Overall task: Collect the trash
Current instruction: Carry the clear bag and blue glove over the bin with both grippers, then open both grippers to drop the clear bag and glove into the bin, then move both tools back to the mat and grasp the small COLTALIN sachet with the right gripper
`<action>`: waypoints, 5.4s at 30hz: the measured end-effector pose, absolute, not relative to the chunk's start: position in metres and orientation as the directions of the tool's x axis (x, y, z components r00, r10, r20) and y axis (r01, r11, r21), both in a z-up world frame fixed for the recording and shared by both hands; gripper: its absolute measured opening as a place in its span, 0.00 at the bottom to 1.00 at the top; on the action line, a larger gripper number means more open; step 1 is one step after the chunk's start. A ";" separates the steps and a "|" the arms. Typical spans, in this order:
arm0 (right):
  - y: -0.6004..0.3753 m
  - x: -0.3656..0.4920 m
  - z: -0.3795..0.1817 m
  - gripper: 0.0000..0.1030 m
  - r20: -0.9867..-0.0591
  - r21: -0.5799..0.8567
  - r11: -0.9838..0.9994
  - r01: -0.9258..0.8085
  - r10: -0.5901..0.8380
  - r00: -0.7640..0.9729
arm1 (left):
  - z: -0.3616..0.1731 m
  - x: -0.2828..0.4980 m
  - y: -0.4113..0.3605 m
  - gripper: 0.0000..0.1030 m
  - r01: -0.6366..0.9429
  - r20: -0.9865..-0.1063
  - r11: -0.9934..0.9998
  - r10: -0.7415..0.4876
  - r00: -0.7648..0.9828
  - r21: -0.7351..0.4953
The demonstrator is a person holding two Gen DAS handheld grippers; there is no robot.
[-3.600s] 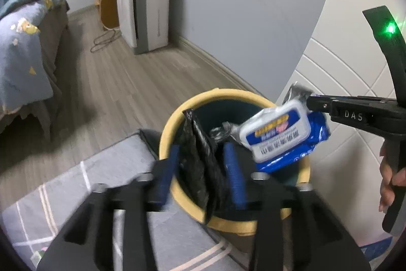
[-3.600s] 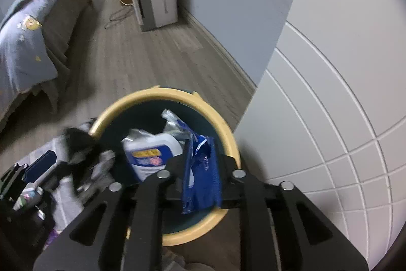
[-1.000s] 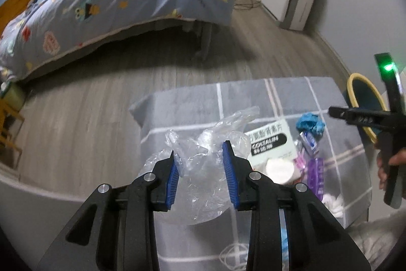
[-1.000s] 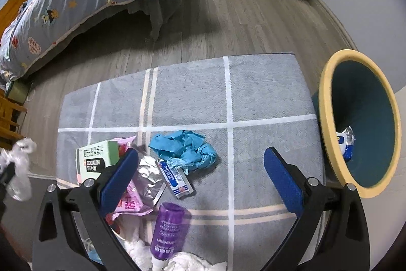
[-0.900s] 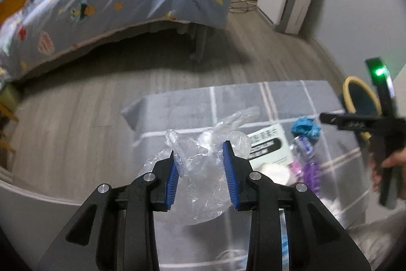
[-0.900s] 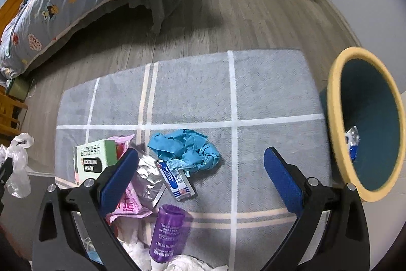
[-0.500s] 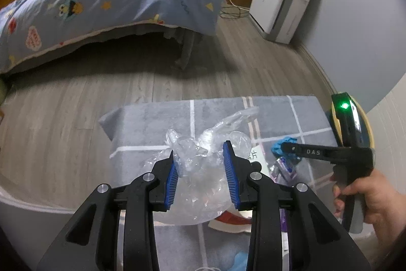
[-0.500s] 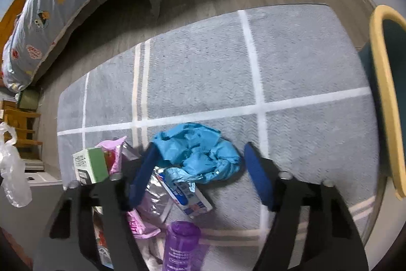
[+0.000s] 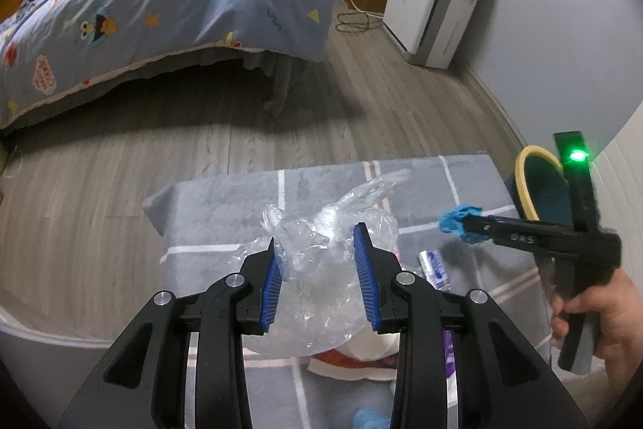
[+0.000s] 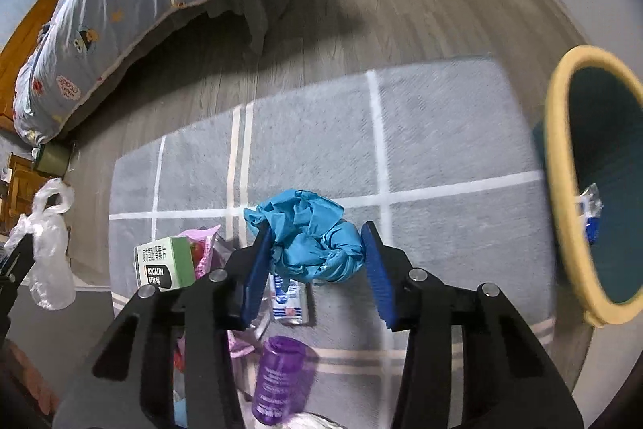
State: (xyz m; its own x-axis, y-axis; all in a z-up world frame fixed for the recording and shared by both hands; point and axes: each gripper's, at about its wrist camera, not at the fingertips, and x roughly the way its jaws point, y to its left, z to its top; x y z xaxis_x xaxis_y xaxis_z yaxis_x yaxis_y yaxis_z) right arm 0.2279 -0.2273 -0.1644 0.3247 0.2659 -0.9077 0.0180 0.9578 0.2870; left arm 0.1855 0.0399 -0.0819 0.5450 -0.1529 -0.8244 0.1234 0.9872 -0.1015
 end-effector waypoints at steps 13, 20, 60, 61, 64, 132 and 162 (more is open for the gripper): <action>-0.310 0.205 -0.118 0.43 -0.875 0.269 0.959 0.091 0.204 0.438 | -0.067 0.196 -0.031 0.34 0.197 -0.790 0.974 -0.210 0.575 -0.116; -0.359 0.195 -0.115 0.43 -0.875 0.258 0.952 0.163 0.158 0.458 | -0.074 0.203 -0.078 0.34 0.262 -0.798 0.960 -0.233 0.555 -0.098; -0.538 0.142 -0.141 0.43 -0.903 0.182 0.864 0.469 -0.042 0.427 | -0.124 0.220 -0.304 0.34 0.619 -0.744 0.767 -0.511 0.432 -0.168; -0.539 0.142 -0.142 0.43 -0.904 0.180 0.864 0.471 -0.044 0.426 | -0.127 0.220 -0.309 0.34 0.626 -0.750 0.763 -0.506 0.427 -0.159; -0.546 0.141 -0.145 0.43 -0.905 0.195 0.849 0.491 -0.037 0.424 | -0.132 0.221 -0.329 0.34 0.651 -0.766 0.750 -0.487 0.420 -0.120; -0.315 0.153 -0.086 0.95 -0.877 0.252 0.951 0.180 0.146 0.458 | -0.036 0.132 0.009 0.92 0.126 -0.730 0.992 -0.106 0.675 -0.028; -0.188 0.209 -0.198 0.54 -0.953 0.213 0.976 -0.037 0.216 0.212 | -0.125 0.148 0.053 0.92 0.087 -0.886 0.996 -0.053 0.461 -0.014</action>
